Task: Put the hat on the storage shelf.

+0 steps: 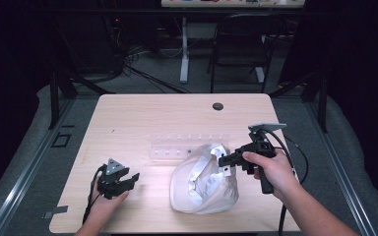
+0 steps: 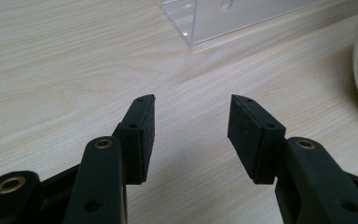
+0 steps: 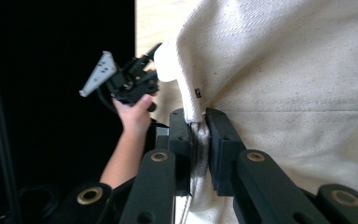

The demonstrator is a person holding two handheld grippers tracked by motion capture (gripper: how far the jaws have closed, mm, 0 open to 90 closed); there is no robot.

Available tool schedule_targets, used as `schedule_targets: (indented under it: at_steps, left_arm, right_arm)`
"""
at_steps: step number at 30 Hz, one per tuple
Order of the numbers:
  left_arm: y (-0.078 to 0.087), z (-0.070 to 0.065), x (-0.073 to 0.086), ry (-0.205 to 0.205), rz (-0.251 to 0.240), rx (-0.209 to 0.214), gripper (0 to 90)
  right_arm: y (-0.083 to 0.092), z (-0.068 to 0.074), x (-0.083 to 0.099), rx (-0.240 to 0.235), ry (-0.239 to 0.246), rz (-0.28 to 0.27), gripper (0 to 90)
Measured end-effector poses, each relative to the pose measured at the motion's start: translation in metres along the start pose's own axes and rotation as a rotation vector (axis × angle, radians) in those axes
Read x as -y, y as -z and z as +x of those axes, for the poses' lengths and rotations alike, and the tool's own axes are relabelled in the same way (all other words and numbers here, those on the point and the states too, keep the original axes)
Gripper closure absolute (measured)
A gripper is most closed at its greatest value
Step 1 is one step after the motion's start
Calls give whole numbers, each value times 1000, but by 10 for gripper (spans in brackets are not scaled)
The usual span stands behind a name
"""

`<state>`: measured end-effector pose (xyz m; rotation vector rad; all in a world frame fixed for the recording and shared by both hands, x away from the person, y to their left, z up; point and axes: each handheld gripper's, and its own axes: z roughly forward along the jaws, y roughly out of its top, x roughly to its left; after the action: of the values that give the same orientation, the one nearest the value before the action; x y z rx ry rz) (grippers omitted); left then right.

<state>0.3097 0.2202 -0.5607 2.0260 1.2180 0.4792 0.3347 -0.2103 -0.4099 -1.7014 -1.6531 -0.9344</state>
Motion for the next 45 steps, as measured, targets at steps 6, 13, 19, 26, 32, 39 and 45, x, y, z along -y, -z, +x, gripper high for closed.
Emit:
schedule_targets:
  at_steps: [6,13,19,26,32,39,45]
  left_arm:
    - [0,0,0,1,-2,0,517]
    - [0,0,0,0,-2,2,517]
    - [0,-2,0,-5,-2,3,517]
    - [0,-6,-1,-14,-6,16,517]
    - [1,-10,-2,-25,-8,23,517]
    - [1,-12,-2,-28,-11,28,517]
    - [2,-17,-3,-38,-16,40,512]
  right_arm:
    - [2,11,-2,-77,11,-9,816]
    - [6,19,-3,-107,14,-38,817]
    - [18,25,-6,-130,24,-65,817]
    - [29,34,-12,-152,28,-105,817]
    - [32,44,-18,-162,26,-125,817]
    - [34,54,-23,-168,35,-136,817]
    - [38,68,-33,-165,33,-159,817]
